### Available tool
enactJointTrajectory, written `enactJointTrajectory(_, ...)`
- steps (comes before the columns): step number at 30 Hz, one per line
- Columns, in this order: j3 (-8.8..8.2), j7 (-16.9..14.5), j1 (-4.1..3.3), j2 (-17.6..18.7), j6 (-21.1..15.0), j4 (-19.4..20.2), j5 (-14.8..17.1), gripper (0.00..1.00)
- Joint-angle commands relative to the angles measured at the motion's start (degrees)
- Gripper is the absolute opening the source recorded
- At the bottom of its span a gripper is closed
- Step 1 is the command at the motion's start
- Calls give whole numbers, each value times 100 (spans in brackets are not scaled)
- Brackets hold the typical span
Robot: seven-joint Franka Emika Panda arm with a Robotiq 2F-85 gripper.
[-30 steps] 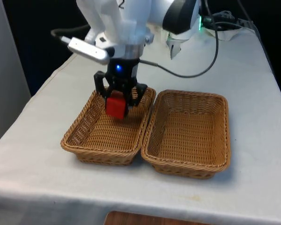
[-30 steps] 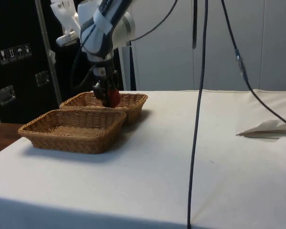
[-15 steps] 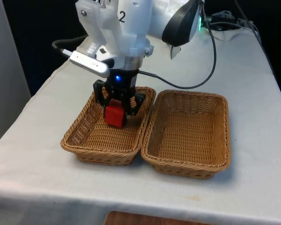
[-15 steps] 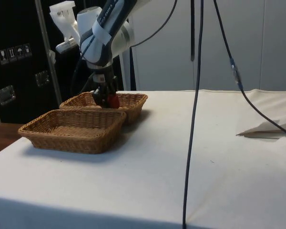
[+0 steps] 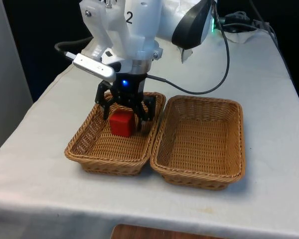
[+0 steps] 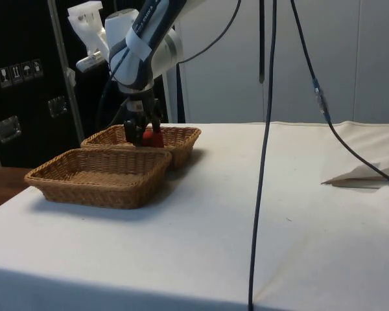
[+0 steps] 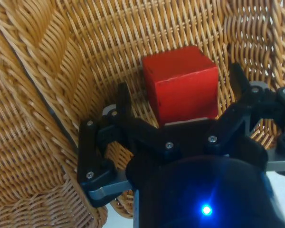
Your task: Pick up the red cube and place it into the right basket.
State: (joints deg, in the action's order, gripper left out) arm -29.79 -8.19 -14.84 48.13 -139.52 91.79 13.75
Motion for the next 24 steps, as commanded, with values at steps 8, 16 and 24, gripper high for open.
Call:
enactJointTrajectory(8,-23,-6,-6,-92,40,34,6,100)
enactJointTrajectory(16,-109,69,-97,-424,143,206,-11,100)
enactJointTrajectory(24,-103,223,-229,-728,109,424,-17,100)
